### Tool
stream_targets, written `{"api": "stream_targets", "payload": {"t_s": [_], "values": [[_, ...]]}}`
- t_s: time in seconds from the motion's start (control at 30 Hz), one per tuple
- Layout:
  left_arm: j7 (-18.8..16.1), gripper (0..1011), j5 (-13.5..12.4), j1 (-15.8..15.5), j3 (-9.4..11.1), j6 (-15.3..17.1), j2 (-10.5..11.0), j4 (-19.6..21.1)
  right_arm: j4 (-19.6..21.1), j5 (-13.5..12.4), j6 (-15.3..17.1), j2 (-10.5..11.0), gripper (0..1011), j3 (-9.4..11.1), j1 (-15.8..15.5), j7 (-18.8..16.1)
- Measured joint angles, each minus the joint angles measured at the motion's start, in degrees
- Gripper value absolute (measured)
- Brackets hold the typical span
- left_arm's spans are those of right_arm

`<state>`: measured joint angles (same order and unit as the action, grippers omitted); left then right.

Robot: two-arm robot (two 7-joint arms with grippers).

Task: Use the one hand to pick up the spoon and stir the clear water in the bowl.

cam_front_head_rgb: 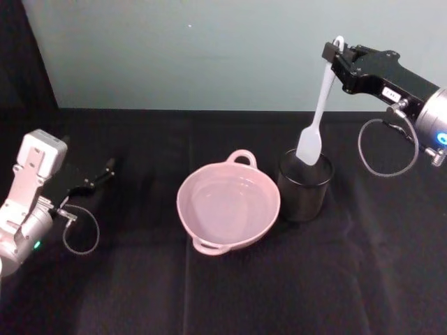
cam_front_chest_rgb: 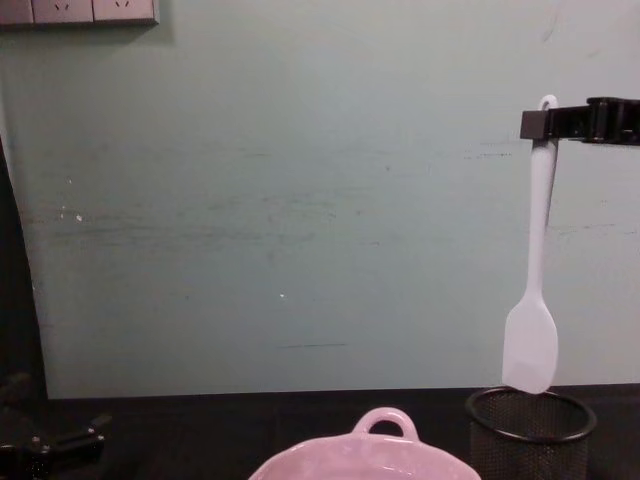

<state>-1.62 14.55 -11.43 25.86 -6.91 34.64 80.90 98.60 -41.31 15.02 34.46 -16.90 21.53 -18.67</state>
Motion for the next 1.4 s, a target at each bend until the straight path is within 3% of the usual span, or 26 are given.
{"api": "stream_targets", "payload": {"t_s": [0.43,0.63,0.67,0.93,1.1,1.4], "values": [[0.0,1011,0.0,0.0,0.0,0.0,0.0,0.0,0.27,-0.18,-0.36,-0.14,112,-0.25,0.09,0.05],[0.0,1011,0.0,0.0,0.0,0.0,0.0,0.0,-1.27,1.27,0.35,-2.61,112,-5.47,4.72,-1.83],[0.0,1011,0.0,0.0,0.0,0.0,0.0,0.0,-2.29,1.84,0.48,-3.6,112,-7.02,6.11,-2.63],[0.0,1011,0.0,0.0,0.0,0.0,0.0,0.0,-7.87,5.28,-0.47,-7.89,112,-13.68,10.76,-5.78],[0.0,1011,0.0,0.0,0.0,0.0,0.0,0.0,-10.92,7.86,-2.88,-9.5,112,-16.09,10.61,-6.79],[0.0,1011,0.0,0.0,0.0,0.0,0.0,0.0,-13.54,11.05,-7.77,-10.62,112,-17.39,7.69,-8.32]]}}
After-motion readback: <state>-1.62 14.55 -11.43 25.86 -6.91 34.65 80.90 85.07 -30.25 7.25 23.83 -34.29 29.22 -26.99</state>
